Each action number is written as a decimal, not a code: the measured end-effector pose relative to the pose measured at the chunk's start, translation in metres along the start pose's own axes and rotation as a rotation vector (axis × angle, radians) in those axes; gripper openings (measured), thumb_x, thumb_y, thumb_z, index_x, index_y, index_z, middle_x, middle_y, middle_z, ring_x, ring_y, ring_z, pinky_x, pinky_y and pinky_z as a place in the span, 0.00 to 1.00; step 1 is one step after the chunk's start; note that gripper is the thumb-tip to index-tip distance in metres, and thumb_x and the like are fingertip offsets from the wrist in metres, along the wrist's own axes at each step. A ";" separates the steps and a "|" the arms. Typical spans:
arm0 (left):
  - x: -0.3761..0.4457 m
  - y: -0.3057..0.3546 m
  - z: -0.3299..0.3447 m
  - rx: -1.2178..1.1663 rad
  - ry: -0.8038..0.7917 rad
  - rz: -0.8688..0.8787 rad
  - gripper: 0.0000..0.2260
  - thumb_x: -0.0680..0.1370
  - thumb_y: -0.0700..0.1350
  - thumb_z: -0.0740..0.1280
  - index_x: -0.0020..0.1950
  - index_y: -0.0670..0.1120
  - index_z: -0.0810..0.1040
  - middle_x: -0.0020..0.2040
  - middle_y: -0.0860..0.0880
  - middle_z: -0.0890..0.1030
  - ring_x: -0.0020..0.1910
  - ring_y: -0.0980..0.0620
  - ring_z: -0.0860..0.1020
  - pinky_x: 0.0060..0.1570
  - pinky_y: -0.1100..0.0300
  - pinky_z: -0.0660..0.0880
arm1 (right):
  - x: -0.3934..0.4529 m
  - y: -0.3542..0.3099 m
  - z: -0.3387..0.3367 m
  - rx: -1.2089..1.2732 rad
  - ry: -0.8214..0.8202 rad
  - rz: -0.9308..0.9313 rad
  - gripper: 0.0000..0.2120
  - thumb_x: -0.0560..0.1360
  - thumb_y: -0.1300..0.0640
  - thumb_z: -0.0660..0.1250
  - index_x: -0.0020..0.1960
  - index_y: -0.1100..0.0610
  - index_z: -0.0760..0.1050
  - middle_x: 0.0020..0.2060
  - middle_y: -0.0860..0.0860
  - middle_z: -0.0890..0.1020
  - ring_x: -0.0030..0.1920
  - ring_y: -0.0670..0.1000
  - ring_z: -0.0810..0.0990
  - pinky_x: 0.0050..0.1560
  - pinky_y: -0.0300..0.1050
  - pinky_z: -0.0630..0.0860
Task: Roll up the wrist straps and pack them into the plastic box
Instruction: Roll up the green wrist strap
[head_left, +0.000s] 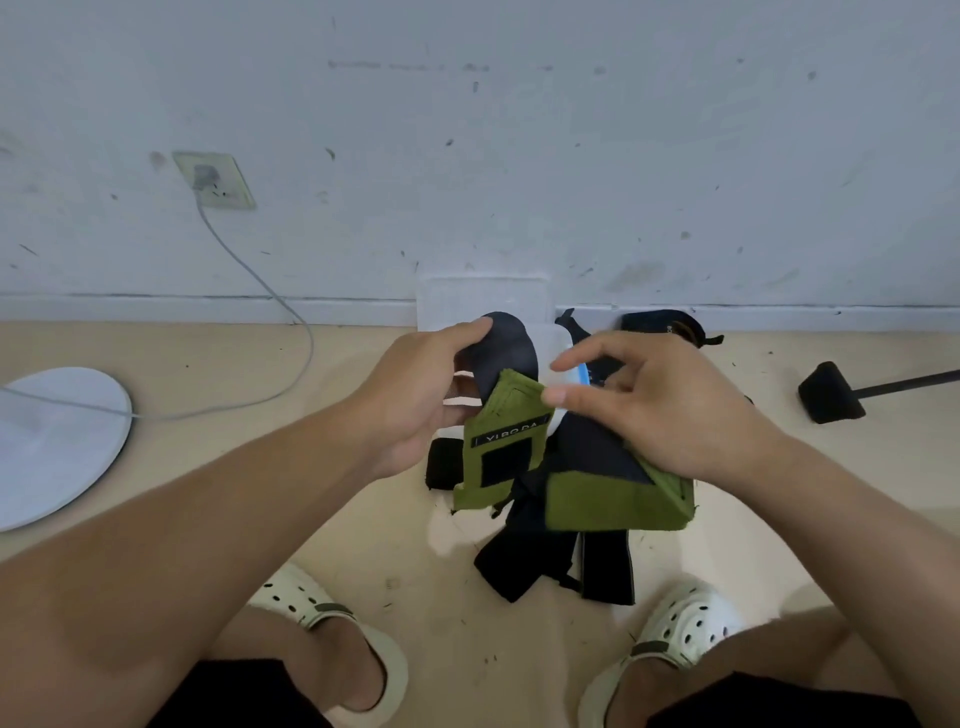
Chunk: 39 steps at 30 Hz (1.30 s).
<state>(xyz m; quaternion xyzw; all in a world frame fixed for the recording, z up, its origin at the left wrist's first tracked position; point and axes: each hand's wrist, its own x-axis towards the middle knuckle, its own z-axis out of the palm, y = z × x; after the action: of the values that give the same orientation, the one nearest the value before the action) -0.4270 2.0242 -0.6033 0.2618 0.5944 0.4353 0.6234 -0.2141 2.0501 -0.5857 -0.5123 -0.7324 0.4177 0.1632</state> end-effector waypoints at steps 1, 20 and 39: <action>0.000 0.000 0.000 -0.018 -0.003 -0.005 0.12 0.85 0.49 0.65 0.60 0.43 0.83 0.48 0.47 0.87 0.41 0.49 0.84 0.43 0.54 0.80 | 0.000 0.002 0.002 -0.049 -0.046 0.016 0.13 0.70 0.37 0.76 0.50 0.40 0.82 0.22 0.44 0.68 0.24 0.45 0.66 0.29 0.33 0.63; -0.012 0.000 -0.002 0.687 -0.027 0.538 0.11 0.72 0.54 0.79 0.54 0.58 0.85 0.49 0.63 0.86 0.52 0.65 0.81 0.54 0.71 0.74 | 0.004 0.006 0.011 0.031 -0.013 -0.102 0.08 0.77 0.46 0.73 0.44 0.48 0.85 0.19 0.45 0.65 0.22 0.47 0.59 0.26 0.35 0.58; -0.001 -0.005 -0.005 0.445 -0.046 0.396 0.09 0.74 0.46 0.79 0.52 0.55 0.84 0.49 0.55 0.88 0.51 0.44 0.86 0.58 0.50 0.82 | 0.006 0.009 0.009 0.165 0.042 0.055 0.11 0.74 0.40 0.74 0.51 0.46 0.83 0.29 0.61 0.81 0.28 0.50 0.74 0.34 0.41 0.67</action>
<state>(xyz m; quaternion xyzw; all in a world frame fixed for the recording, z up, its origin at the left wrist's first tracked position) -0.4304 2.0207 -0.6076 0.5127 0.5984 0.4012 0.4669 -0.2177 2.0525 -0.5993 -0.5257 -0.6777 0.4699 0.2087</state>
